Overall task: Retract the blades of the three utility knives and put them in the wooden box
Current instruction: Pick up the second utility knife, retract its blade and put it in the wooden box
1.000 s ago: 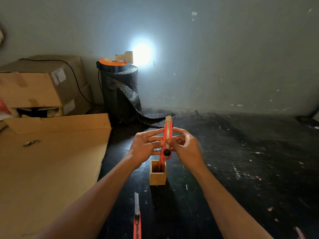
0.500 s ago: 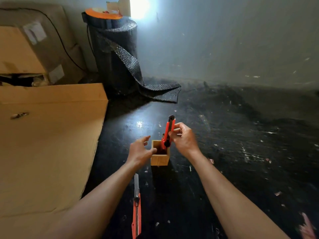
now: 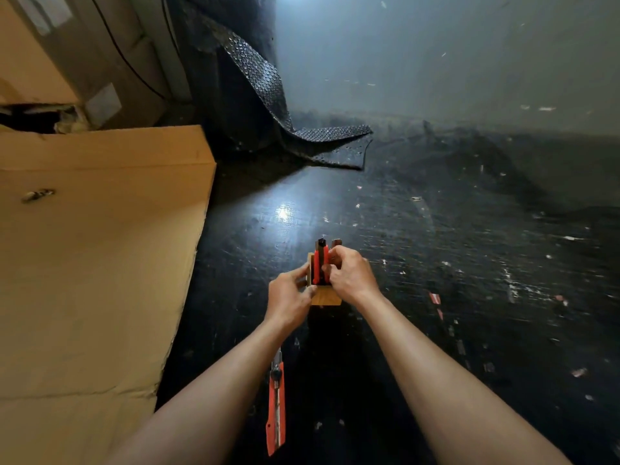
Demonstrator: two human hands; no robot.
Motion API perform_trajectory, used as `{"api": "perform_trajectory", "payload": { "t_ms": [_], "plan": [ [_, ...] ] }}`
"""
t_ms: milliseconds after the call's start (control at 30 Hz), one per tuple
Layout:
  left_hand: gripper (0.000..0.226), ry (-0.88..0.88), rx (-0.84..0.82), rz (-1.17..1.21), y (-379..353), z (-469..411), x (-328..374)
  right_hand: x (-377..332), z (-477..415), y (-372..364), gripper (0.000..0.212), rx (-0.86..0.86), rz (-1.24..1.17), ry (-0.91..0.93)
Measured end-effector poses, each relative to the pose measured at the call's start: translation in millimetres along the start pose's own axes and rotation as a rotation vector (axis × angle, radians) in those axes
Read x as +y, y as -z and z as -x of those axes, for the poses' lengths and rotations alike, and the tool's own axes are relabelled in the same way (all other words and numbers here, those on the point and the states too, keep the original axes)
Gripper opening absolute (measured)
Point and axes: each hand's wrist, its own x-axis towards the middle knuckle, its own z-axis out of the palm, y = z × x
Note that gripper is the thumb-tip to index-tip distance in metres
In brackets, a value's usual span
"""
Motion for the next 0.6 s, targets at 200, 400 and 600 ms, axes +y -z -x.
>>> {"api": "perform_trajectory", "payload": {
  "t_ms": [200,400,600],
  "plan": [
    [0.052,0.007,0.023,0.043,-2.3,-2.1,-5.7,-0.4,1.1,-9.6,0.014,0.006,0.044,-0.035],
    [0.048,-0.001,0.011,0.042,-2.1,-1.8,-6.5,-6.4,4.3,-8.0,0.018,0.048,0.031,-0.033],
    [0.04,-0.004,0.033,-0.035,9.3,12.2,-4.4,-13.3,25.9,1.4,0.016,0.076,0.07,0.046]
  ]
}}
